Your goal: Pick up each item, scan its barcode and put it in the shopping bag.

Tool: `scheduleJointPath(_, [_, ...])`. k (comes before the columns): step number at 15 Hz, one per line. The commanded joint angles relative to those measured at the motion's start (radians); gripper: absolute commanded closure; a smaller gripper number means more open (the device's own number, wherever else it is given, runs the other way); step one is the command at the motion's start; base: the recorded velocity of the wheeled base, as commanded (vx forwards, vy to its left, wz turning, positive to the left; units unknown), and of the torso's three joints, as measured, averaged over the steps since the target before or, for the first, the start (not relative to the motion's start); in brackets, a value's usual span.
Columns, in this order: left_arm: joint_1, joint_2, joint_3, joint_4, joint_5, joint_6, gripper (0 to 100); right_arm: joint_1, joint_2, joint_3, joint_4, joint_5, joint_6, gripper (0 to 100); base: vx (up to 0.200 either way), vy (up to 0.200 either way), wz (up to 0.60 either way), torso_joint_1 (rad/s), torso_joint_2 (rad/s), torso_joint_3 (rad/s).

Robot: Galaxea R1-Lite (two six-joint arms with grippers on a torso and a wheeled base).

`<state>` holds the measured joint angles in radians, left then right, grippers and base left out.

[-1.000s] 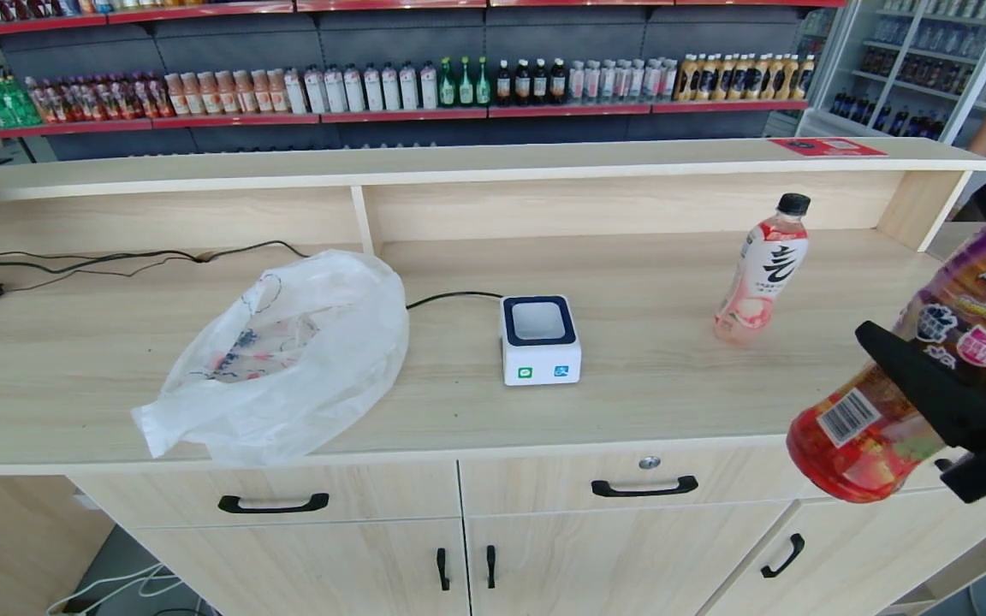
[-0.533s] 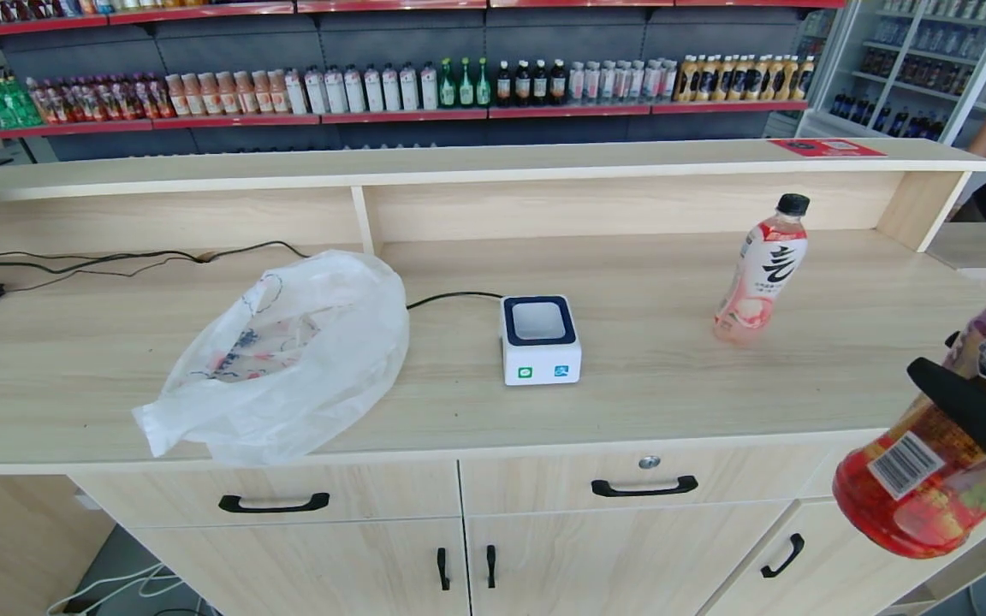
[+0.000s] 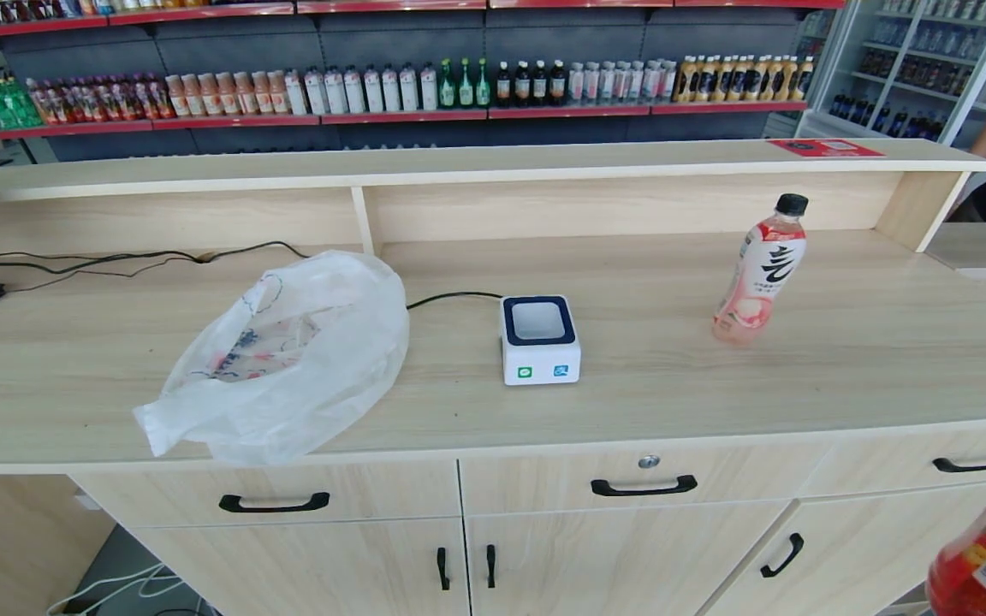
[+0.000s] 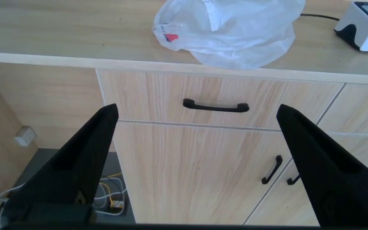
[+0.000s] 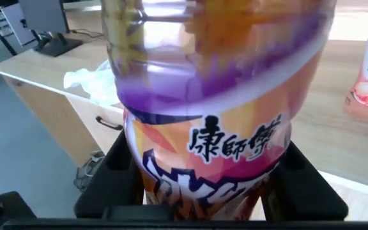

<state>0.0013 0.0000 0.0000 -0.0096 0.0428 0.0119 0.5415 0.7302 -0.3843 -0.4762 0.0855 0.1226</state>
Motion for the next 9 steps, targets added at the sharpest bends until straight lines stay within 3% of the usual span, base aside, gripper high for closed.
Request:
scheduleJointPath(1, [0.000, 0.000, 0.000, -0.001, 0.000, 0.000, 0, 0.000, 0.025, -0.054, -0.001, 0.048, 0.020, 100, 0.000, 0.000, 0.00, 0.000, 0.00, 0.000])
scheduleJointPath(9, [-0.001, 0.000, 0.000, 0.000, 0.000, 0.000, 0, 0.037, 0.206, -0.127, -0.002, 0.135, 0.045, 100, 0.000, 0.000, 0.00, 0.000, 0.00, 0.000])
